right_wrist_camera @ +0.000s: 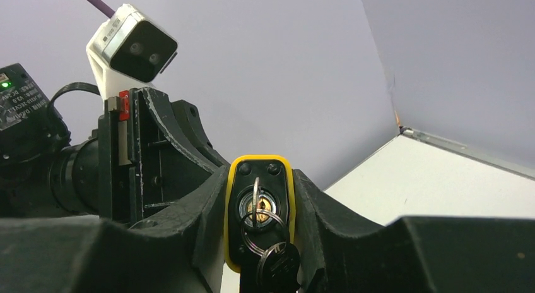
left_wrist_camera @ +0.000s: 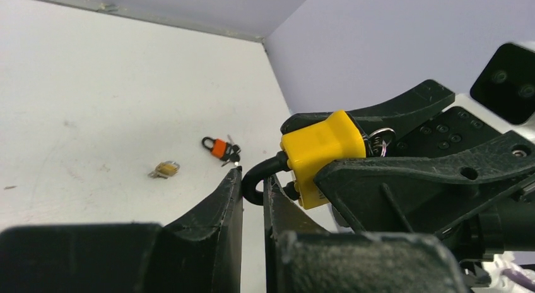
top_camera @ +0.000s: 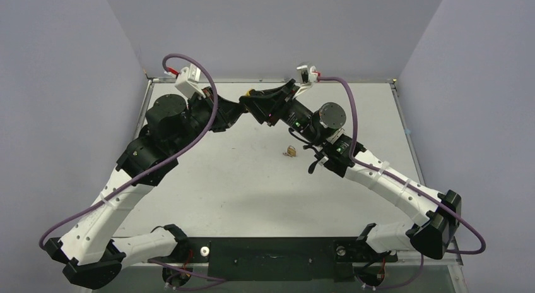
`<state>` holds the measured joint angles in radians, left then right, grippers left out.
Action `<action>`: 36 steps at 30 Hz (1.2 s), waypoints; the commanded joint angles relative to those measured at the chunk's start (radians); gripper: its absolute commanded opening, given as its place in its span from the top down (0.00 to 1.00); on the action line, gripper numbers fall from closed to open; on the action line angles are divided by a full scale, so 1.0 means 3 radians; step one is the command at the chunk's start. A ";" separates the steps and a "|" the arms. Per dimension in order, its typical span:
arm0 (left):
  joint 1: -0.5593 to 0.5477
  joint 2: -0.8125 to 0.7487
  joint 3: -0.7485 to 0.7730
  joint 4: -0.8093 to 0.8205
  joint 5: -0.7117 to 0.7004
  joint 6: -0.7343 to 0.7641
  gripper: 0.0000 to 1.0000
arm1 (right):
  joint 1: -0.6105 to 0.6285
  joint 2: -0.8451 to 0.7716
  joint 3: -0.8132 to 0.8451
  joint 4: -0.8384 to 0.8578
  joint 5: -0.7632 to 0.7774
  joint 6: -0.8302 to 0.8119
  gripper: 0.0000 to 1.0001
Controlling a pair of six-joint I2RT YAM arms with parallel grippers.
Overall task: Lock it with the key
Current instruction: Lock the lock.
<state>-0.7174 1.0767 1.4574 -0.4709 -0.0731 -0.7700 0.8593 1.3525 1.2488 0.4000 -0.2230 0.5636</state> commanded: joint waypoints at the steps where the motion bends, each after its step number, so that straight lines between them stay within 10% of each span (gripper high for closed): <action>1: -0.0538 -0.0205 0.0238 0.1264 0.1398 -0.0010 1.00 | 0.0184 0.0414 -0.0353 -0.1409 -0.0574 0.0006 1.00; 8: -0.0460 -0.0393 0.0068 0.0853 0.1046 0.0352 1.00 | -0.0052 0.0146 -0.0166 -0.1435 -0.0857 0.0115 0.99; 15: -0.0266 -0.0394 0.0047 0.0452 0.0788 0.0561 1.00 | -0.0183 -0.0072 -0.0152 -0.1390 -0.0961 0.0075 0.67; 36: 0.0297 -0.0251 -0.0174 0.0393 0.1424 0.0424 1.00 | -0.0853 -0.0795 -0.0873 -0.0261 -0.1486 0.0491 0.32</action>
<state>-0.6640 1.0168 1.3804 -0.5259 0.2501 -0.6098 0.6678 1.1664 1.0393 0.1761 -0.6086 0.6670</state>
